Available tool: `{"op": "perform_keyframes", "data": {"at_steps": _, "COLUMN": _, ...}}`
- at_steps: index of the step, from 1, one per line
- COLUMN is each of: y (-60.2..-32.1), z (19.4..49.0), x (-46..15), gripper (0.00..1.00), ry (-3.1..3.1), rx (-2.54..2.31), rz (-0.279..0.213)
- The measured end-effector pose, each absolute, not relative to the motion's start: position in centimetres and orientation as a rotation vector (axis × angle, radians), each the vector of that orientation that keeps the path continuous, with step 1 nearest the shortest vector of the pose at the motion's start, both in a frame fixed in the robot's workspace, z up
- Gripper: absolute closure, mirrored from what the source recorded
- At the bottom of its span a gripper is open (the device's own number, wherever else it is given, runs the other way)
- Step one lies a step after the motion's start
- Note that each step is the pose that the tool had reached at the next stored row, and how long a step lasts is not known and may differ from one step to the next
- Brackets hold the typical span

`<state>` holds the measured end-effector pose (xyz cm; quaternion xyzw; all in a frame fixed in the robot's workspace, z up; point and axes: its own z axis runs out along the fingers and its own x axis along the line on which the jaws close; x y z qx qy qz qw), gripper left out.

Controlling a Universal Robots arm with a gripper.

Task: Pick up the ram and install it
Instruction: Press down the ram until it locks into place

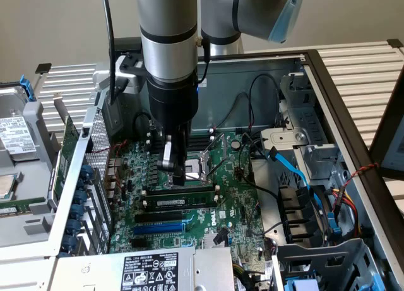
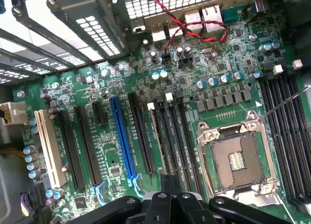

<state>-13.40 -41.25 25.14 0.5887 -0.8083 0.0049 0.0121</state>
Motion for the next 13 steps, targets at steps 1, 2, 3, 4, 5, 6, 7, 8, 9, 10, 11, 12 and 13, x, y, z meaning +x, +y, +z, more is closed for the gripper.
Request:
{"op": "perform_keyframes", "data": {"at_steps": 1, "y": -41.25, "z": 25.14, "x": -13.40, "gripper": 0.89, "ry": -2.534, "rx": 1.815, "rz": 0.015}}
{"op": "perform_keyframes", "data": {"at_steps": 2, "y": -41.25, "z": 25.13, "x": -13.40, "gripper": 0.89, "ry": -2.549, "rx": 1.794, "rz": 0.015}}
{"op": "perform_keyframes", "data": {"at_steps": 3, "y": -41.25, "z": 25.12, "x": -13.41, "gripper": 0.89, "ry": -2.563, "rx": 1.774, "rz": 0.014}}
{"op": "perform_keyframes", "data": {"at_steps": 4, "y": -41.25, "z": 25.12, "x": -13.40, "gripper": 0.89, "ry": -2.577, "rx": 1.754, "rz": 0.014}}
{"op": "perform_keyframes", "data": {"at_steps": 5, "y": -41.25, "z": 25.11, "x": -13.40, "gripper": 0.89, "ry": -2.591, "rx": 1.733, "rz": 0.014}}
{"op": "perform_keyframes", "data": {"at_steps": 6, "y": -41.25, "z": 25.11, "x": -13.41, "gripper": 0.89, "ry": -2.604, "rx": 1.713, "rz": 0.013}}
{"op": "perform_keyframes", "data": {"at_steps": 7, "y": -41.25, "z": 25.10, "x": -13.40, "gripper": 0.89, "ry": -2.617, "rx": 1.692, "rz": 0.013}}
{"op": "perform_keyframes", "data": {"at_steps": 8, "y": -41.25, "z": 25.10, "x": -13.40, "gripper": 0.89, "ry": -2.630, "rx": 1.672, "rz": 0.013}}
{"op": "perform_keyframes", "data": {"at_steps": 9, "y": -41.25, "z": 25.09, "x": -13.40, "gripper": 0.89, "ry": -2.643, "rx": 1.651, "rz": 0.012}}
{"op": "perform_keyframes", "data": {"at_steps": 10, "y": -41.25, "z": 25.08, "x": -13.40, "gripper": 0.89, "ry": -2.656, "rx": 1.631, "rz": 0.012}}
{"op": "perform_keyframes", "data": {"at_steps": 11, "y": -41.25, "z": 25.08, "x": -13.40, "gripper": 0.89, "ry": -2.669, "rx": 1.610, "rz": 0.012}}
{"op": "perform_keyframes", "data": {"at_steps": 12, "y": -41.25, "z": 25.07, "x": -13.40, "gripper": 0.89, "ry": -2.681, "rx": 1.590, "rz": 0.012}}
{"op": "perform_keyframes", "data": {"at_steps": 13, "y": -41.25, "z": 25.06, "x": -13.40, "gripper": 0.89, "ry": -2.693, "rx": 1.569, "rz": 0.011}}
